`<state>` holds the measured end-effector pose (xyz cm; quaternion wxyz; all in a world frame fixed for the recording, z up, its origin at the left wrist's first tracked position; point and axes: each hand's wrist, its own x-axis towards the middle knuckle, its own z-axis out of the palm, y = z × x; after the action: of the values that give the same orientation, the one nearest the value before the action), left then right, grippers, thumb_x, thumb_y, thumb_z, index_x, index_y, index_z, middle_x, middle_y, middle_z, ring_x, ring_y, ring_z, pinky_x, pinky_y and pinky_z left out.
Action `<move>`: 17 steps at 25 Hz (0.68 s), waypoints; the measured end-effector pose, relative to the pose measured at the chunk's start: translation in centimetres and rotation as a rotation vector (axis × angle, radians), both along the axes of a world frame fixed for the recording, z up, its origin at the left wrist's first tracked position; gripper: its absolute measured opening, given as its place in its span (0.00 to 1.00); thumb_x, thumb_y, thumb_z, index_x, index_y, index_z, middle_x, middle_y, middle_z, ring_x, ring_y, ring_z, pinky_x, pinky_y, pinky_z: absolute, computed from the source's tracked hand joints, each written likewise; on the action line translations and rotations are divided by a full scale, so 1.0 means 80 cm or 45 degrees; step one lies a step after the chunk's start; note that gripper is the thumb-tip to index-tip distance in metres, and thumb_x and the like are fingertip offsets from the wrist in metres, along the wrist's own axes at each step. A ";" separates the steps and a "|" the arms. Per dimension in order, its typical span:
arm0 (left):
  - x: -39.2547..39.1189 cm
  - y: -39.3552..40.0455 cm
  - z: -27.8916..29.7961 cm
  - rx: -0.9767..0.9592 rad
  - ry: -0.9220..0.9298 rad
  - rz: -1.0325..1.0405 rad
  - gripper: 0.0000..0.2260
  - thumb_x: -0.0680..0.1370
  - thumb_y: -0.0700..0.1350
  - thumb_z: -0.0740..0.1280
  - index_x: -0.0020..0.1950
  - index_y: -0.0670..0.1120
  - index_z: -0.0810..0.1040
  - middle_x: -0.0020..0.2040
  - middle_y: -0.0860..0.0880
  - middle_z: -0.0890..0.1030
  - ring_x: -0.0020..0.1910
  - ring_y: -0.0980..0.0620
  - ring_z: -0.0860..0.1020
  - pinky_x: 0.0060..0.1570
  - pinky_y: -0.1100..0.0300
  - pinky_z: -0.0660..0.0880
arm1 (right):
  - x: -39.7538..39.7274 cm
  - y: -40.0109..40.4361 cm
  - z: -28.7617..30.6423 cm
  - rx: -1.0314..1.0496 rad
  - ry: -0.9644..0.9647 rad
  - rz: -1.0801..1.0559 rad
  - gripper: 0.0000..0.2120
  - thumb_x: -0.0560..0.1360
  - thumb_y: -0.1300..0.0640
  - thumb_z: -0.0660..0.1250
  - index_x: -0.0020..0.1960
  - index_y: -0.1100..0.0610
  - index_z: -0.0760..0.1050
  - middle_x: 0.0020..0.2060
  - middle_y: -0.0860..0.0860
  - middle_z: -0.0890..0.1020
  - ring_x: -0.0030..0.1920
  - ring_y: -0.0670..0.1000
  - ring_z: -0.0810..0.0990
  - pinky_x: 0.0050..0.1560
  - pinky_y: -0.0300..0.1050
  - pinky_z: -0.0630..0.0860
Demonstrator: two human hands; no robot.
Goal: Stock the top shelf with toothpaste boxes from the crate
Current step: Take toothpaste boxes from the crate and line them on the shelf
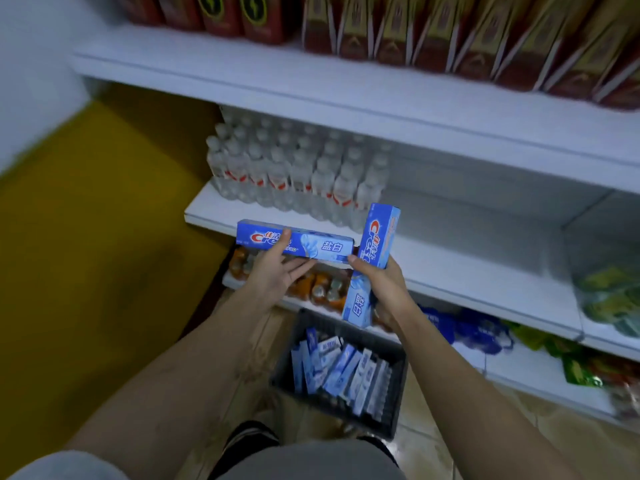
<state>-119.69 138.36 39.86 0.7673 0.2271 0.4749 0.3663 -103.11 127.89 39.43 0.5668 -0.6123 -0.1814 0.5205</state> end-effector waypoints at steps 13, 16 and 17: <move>-0.130 0.093 0.280 0.792 0.668 -0.747 0.16 0.76 0.54 0.66 0.62 0.50 0.77 0.58 0.47 0.82 0.46 0.55 0.83 0.36 0.58 0.81 | -0.010 0.055 0.185 0.339 -0.091 0.000 0.13 0.69 0.61 0.76 0.52 0.56 0.78 0.46 0.55 0.86 0.45 0.56 0.85 0.49 0.54 0.81; -0.146 0.103 0.339 0.971 1.215 -1.234 0.20 0.69 0.61 0.72 0.59 0.56 0.81 0.51 0.52 0.84 0.43 0.57 0.82 0.43 0.57 0.80 | -0.031 0.057 0.221 0.351 -0.122 -0.008 0.15 0.69 0.60 0.77 0.53 0.58 0.77 0.47 0.57 0.86 0.44 0.57 0.85 0.49 0.54 0.81; -0.152 0.105 0.351 0.982 1.304 -1.330 0.20 0.68 0.62 0.72 0.57 0.56 0.82 0.50 0.52 0.84 0.43 0.56 0.82 0.47 0.56 0.80 | -0.038 0.059 0.230 0.352 -0.137 -0.014 0.15 0.68 0.60 0.77 0.53 0.58 0.77 0.47 0.57 0.86 0.44 0.57 0.85 0.49 0.54 0.82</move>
<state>-131.85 146.73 67.94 0.3956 0.8048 0.4398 -0.0491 -106.19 132.61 57.84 0.6381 -0.5563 -0.2780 0.4539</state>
